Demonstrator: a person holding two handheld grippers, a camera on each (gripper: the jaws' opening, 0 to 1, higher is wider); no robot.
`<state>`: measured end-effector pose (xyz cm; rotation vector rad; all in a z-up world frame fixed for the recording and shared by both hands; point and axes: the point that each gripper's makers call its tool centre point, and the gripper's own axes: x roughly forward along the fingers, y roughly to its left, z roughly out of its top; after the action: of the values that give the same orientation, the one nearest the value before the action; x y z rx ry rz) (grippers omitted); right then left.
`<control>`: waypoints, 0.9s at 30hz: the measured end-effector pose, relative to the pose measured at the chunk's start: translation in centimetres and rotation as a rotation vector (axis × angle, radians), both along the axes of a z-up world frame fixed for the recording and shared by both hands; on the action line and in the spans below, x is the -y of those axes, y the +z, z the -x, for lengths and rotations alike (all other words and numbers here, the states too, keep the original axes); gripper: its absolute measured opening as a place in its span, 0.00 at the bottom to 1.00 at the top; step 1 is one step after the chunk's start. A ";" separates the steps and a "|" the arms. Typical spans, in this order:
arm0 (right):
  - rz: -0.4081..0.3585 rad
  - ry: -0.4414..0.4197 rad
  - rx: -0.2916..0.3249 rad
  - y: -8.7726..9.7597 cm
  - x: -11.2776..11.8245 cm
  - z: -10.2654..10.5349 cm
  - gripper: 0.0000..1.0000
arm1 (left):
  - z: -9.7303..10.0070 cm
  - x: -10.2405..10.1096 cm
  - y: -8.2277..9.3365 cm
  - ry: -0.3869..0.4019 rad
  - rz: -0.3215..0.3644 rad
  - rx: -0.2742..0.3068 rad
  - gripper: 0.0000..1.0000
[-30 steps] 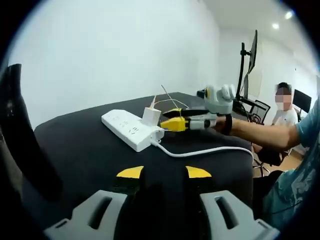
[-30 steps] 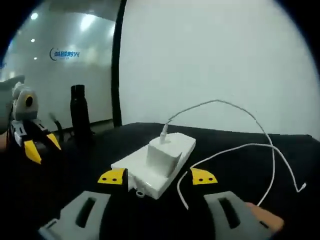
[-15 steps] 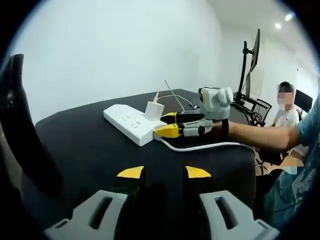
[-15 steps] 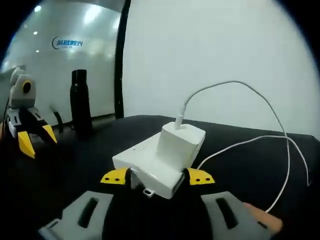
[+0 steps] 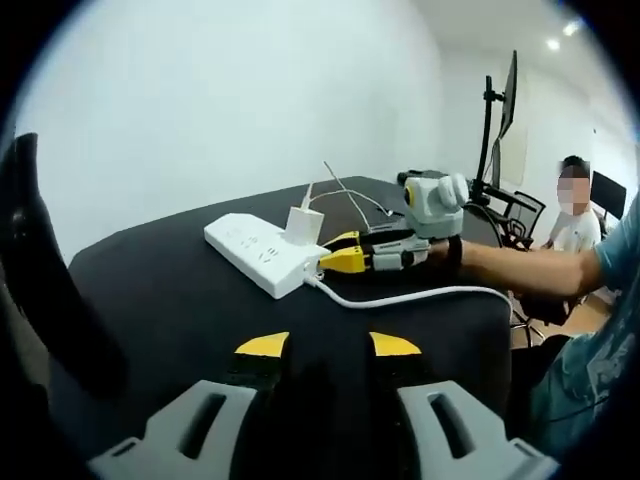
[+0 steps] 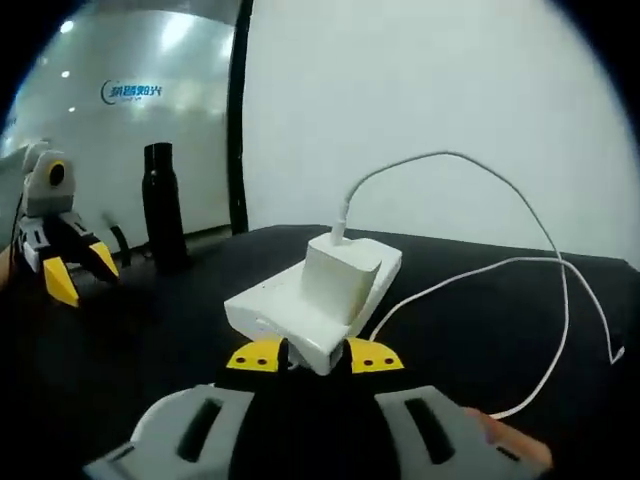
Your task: Connect the charging cable to the phone, plug the charger into the socket, and turn on the power strip switch to charge the phone.
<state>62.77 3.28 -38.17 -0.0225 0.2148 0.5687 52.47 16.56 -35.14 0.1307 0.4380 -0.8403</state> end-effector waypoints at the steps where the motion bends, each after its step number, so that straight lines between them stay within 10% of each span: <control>1: -0.021 -0.008 0.008 0.7 0.4 0.5 0.20 | 0.0 0.2 0.2 -0.001 0.004 0.003 0.26; 6: -0.037 -0.029 0.017 2.4 3.5 2.1 0.21 | -0.2 1.4 1.3 -0.016 0.010 0.007 0.26; 15: -0.013 0.055 -0.004 4.8 9.4 7.5 0.56 | 0.9 3.2 1.5 -0.033 0.018 -0.005 0.27; 27: 0.036 0.032 0.010 6.8 17.4 10.7 0.87 | 3.2 5.2 0.7 -0.027 0.037 -0.066 0.53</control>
<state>52.08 -14.08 -31.34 -0.0639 0.2152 0.5962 49.25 11.39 -34.46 0.0755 0.4829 -0.8809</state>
